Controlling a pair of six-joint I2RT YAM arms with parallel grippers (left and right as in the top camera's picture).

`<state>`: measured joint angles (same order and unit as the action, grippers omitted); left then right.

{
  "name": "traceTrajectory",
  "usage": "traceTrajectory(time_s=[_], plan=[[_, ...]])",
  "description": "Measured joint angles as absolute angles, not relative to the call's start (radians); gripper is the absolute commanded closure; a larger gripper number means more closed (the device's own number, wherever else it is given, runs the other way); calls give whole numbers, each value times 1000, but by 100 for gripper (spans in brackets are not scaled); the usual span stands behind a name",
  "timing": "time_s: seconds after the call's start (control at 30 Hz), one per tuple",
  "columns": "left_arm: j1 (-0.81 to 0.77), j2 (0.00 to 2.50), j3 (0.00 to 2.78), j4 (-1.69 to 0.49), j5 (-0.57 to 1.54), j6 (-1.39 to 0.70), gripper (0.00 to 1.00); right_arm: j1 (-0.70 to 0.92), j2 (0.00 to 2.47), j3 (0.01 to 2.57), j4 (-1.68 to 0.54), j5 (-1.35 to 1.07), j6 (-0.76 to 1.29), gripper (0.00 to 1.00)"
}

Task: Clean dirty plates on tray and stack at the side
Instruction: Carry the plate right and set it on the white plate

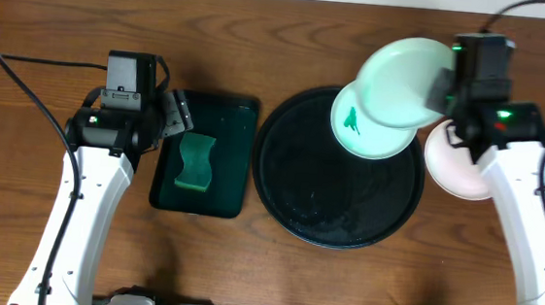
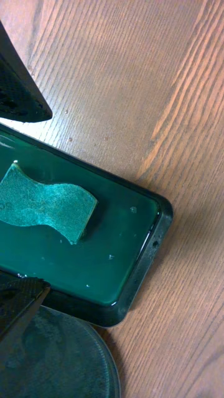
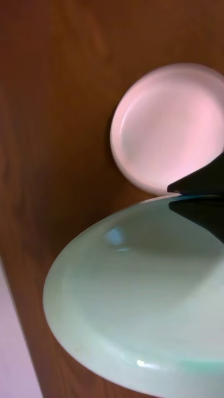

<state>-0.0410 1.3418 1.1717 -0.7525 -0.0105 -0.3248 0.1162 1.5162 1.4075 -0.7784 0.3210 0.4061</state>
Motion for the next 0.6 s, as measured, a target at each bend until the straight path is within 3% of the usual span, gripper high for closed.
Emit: traceTrajectory(time_s=[0.33, 0.6], plan=[[-41, 1342, 1172, -752, -10, -325, 20, -191, 1516, 1407, -932, 314, 468, 99], [-41, 1342, 1172, -752, -11, -325, 20, -311, 1512, 1323, -907, 303, 503, 99]])
